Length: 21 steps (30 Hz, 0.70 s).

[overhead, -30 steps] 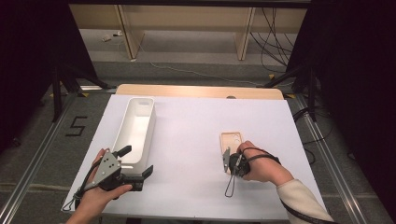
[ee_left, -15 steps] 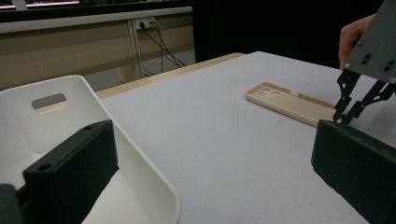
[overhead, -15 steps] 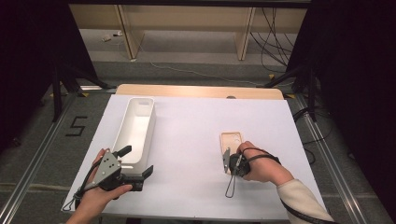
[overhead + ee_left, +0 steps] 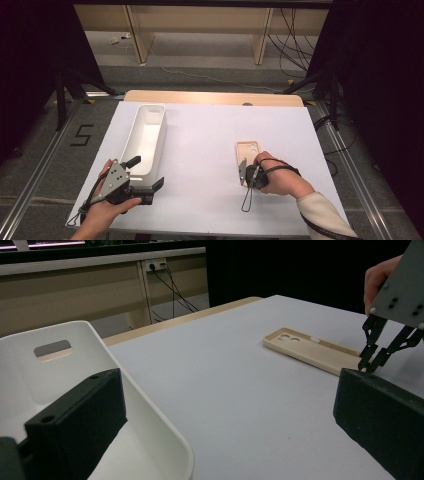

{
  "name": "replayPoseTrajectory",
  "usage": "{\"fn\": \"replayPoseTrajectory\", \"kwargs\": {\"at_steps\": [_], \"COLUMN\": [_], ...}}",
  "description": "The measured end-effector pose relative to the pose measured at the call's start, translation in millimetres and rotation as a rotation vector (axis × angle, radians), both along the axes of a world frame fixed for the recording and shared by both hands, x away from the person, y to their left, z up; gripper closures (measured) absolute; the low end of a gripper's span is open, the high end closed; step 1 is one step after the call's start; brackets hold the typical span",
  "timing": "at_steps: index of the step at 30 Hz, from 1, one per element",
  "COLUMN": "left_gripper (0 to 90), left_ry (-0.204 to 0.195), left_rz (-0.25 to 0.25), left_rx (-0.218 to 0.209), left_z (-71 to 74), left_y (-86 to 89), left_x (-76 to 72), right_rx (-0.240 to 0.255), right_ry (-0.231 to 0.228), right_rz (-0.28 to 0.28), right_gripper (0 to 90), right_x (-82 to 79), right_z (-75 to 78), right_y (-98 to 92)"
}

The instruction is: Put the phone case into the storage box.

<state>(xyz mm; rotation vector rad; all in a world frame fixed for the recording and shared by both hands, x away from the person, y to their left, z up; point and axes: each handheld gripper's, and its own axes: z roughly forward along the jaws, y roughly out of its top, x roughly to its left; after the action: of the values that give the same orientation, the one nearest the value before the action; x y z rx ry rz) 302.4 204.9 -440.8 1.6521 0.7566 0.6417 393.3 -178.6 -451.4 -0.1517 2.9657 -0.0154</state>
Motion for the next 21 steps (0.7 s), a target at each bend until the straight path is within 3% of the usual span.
{"fn": "replayPoseTrajectory", "kwargs": {"at_steps": [4, 5, 14, 16, 18, 19, 21], "left_gripper": [0.0, 0.0, 0.0, 0.0, 0.0, 0.0, 0.0], "left_ry": [0.000, 0.001, 0.002, 0.000, 0.000, 0.000, 0.002], "left_rz": [0.000, 0.000, -0.001, -0.001, -0.001, -0.001, 0.000], "left_rx": [0.000, -0.001, -0.002, 0.001, 0.001, 0.001, -0.003], "left_z": [-0.1, 0.0, 0.0, 0.0, 0.0, 0.0, 0.0], "left_y": [-0.1, -0.1, -0.1, 0.2, 0.2, 0.2, 0.0], "left_x": [0.0, -0.1, -0.3, -0.1, -0.1, -0.1, -0.4], "right_rx": [0.013, 0.028, 0.031, 0.016, 0.019, 0.011, 0.032], "right_ry": [-0.009, 0.005, 0.008, 0.009, 0.014, -0.001, 0.009], "right_rz": [0.032, -0.004, -0.012, -0.051, -0.045, -0.009, -0.015], "right_gripper": [86.2, 86.4, 87.5, 87.8, 87.9, 88.1, 88.2], "right_x": [1.8, -0.9, -2.0, -5.0, -4.4, -2.0, -3.1], "right_z": [-0.6, -1.2, -0.5, 0.4, 0.8, 1.8, 2.5], "right_y": [0.2, 0.8, 0.5, 0.0, -0.4, -1.0, -0.4]}}
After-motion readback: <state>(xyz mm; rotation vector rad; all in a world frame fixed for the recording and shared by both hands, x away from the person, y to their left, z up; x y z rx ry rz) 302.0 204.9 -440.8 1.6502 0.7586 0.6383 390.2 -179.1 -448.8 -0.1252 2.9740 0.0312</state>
